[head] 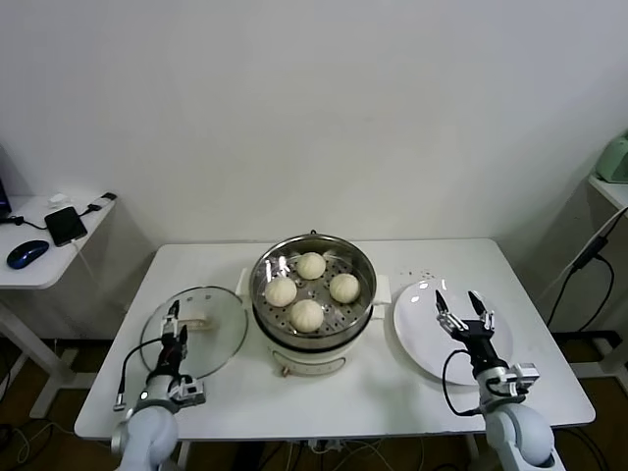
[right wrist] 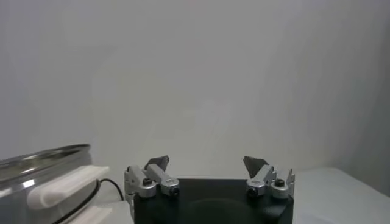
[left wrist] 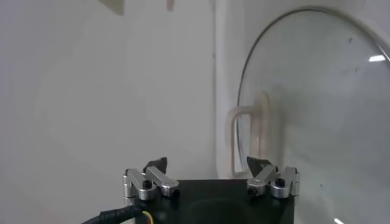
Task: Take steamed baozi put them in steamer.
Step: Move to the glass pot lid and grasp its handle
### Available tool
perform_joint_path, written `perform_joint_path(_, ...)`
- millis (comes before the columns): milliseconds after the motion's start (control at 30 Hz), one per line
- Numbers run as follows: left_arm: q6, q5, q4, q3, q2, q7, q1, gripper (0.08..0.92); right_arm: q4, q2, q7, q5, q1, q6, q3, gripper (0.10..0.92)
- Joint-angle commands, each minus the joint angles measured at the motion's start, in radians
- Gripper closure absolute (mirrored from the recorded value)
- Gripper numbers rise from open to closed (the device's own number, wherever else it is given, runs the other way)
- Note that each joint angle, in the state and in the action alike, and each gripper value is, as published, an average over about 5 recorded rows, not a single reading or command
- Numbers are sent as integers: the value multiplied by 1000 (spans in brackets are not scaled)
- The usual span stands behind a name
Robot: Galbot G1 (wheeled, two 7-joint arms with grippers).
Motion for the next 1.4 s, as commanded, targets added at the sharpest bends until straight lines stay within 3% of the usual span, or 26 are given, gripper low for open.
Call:
perform_joint_path(33, 40, 39, 86, 11, -3, -11, -64, 177, -4, 7, 3, 0, -10, 4, 4, 203)
perform_joint_path(1267, 75, -23, 212, 23, -9, -33, -181, 177, -29, 17, 2, 3, -22, 21, -3, 203)
perform_joint_path(1400, 66, -25, 230, 19, -9, -35, -178, 235, -26, 16, 1, 3, -29, 21, -2, 203)
